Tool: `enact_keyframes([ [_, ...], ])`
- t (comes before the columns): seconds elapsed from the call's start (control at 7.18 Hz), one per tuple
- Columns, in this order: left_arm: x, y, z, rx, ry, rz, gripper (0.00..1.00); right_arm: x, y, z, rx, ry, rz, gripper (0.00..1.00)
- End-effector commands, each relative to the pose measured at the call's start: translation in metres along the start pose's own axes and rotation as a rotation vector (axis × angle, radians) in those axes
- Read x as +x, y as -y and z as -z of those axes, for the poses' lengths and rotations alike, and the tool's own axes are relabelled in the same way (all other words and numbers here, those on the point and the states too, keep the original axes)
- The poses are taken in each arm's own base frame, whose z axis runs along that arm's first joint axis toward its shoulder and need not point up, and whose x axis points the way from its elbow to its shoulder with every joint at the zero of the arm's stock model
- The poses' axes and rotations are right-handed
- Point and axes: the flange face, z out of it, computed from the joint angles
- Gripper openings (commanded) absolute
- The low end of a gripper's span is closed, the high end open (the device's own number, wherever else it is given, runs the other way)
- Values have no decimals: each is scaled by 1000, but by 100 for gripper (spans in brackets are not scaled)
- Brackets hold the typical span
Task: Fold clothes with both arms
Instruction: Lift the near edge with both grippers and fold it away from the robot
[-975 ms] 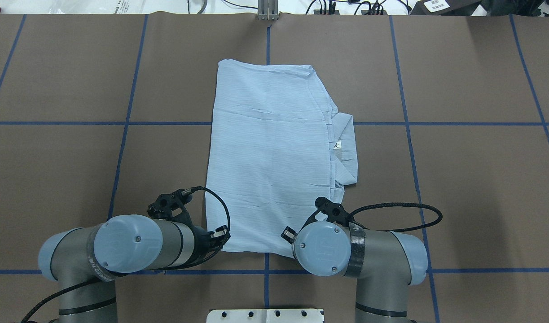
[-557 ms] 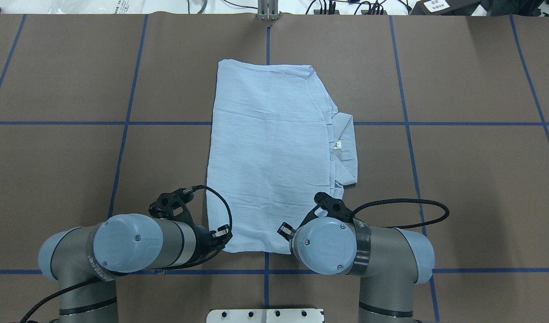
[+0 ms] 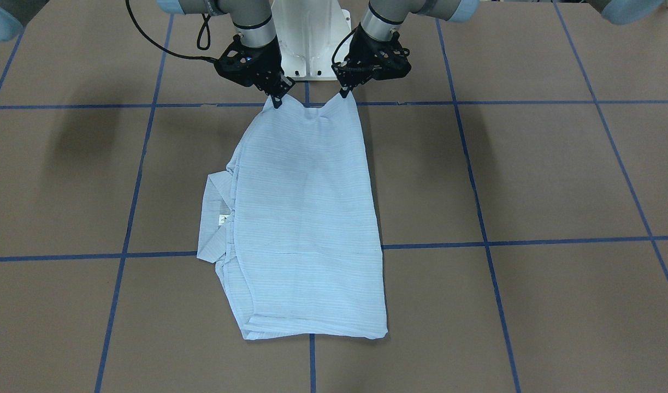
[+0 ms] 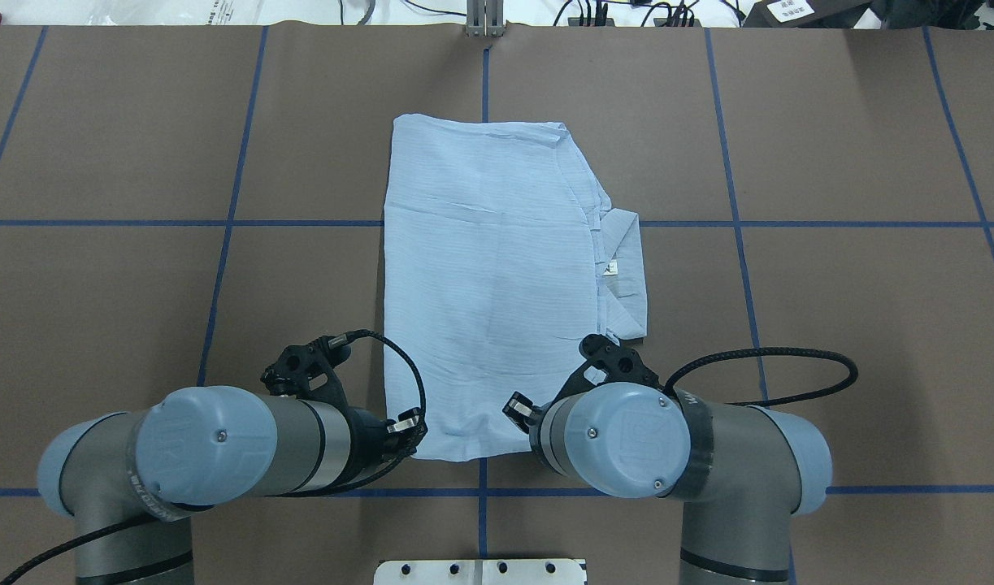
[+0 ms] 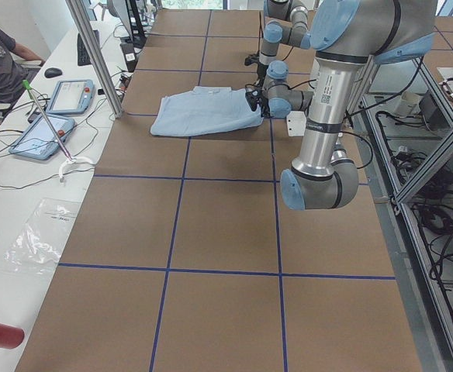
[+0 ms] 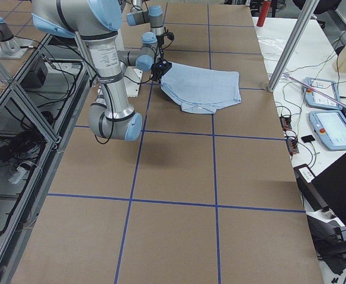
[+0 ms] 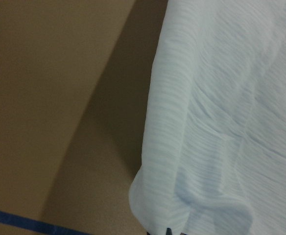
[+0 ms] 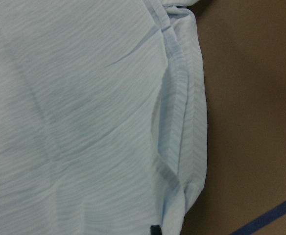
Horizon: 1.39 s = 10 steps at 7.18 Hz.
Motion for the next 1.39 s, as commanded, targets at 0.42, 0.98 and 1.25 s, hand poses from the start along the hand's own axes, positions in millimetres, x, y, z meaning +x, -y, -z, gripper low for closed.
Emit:
enact_keyframes([
  [0.42,3,-49,89,-172,15,-26,0,32,-17,92,-182,77,33,0],
  [0.98,8,-11,87,-98,42,15,0,12,26,84,-119,85,-11,0],
  [1.25,16,45,85,-16,47,62,0,-22,56,76,-50,105,-2,0],
])
